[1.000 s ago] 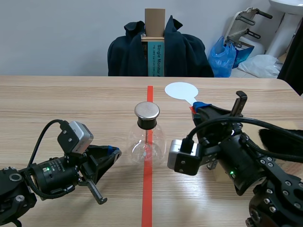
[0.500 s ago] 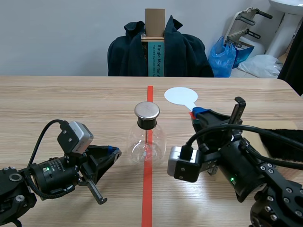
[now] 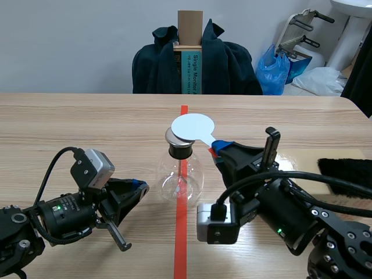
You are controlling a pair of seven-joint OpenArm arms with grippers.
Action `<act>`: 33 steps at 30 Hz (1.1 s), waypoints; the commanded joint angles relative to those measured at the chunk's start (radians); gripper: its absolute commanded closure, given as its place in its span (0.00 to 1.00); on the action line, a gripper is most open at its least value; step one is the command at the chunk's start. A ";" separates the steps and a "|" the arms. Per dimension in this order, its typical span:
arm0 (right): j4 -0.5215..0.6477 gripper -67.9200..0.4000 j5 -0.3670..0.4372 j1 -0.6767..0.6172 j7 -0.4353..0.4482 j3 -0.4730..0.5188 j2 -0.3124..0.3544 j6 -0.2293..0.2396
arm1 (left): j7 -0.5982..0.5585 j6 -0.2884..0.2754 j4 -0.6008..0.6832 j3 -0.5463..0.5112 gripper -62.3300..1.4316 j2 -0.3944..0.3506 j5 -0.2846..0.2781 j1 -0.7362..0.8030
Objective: Do the electroscope experiment.
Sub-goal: 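Move the plate toward and away from the electroscope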
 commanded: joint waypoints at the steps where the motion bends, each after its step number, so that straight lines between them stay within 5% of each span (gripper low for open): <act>1: 0.019 0.98 0.009 0.009 0.017 0.001 0.013 -0.030 | -0.015 0.002 0.017 -0.007 0.93 0.002 -0.006 -0.005; 6: 0.019 0.98 0.004 0.009 0.046 0.001 0.013 -0.063 | -0.015 0.002 0.017 -0.007 0.93 0.002 -0.006 -0.005; 24: 0.019 0.98 0.002 0.009 0.060 0.001 0.013 -0.063 | -0.015 0.002 0.017 -0.007 0.93 0.002 -0.006 -0.005; 33: 0.019 0.98 0.002 0.009 -0.043 0.001 0.013 -0.063 | -0.015 0.002 0.017 -0.007 0.93 0.002 -0.006 -0.005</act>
